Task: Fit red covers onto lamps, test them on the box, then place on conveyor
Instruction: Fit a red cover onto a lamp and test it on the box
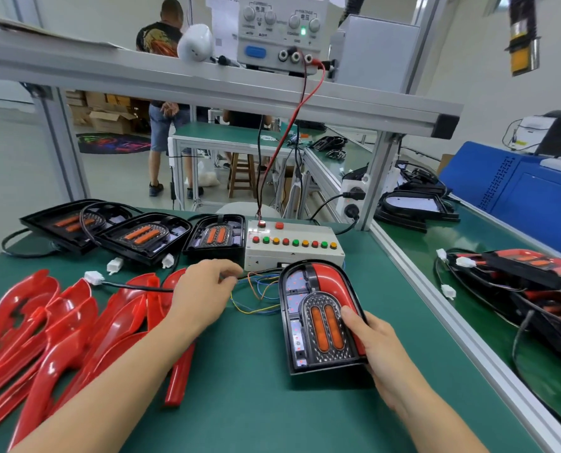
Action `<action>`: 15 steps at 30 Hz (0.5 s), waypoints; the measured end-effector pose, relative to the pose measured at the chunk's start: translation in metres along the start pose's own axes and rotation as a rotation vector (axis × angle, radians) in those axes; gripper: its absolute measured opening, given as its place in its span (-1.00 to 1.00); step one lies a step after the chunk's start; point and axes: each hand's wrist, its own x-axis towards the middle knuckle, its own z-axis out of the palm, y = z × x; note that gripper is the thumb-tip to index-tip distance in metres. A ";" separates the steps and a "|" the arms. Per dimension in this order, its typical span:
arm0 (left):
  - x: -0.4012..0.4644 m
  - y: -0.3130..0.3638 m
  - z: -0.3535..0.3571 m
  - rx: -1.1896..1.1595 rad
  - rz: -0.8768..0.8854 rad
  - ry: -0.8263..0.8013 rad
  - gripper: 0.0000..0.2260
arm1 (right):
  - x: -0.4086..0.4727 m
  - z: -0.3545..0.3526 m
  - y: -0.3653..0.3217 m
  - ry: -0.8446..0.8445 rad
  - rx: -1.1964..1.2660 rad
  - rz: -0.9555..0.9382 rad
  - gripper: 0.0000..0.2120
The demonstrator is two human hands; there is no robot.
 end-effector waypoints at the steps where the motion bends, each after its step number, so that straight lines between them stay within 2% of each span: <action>1: -0.001 -0.004 -0.004 0.009 -0.014 0.024 -0.80 | 0.002 0.000 0.001 0.009 -0.010 0.003 -0.71; 6: -0.003 -0.021 -0.028 0.122 -0.078 0.155 -0.76 | 0.010 -0.001 0.001 0.054 -0.068 0.021 -0.72; 8: -0.001 -0.030 -0.040 0.183 -0.109 0.175 -0.71 | 0.013 0.000 0.001 0.093 -0.119 0.001 -0.66; 10: 0.001 -0.040 -0.051 0.261 -0.146 0.188 -0.67 | 0.015 0.000 0.000 0.141 -0.214 -0.030 -0.60; 15: 0.001 -0.064 -0.079 0.580 -0.291 0.186 -0.65 | 0.012 0.006 -0.012 0.177 -0.539 -0.100 -0.60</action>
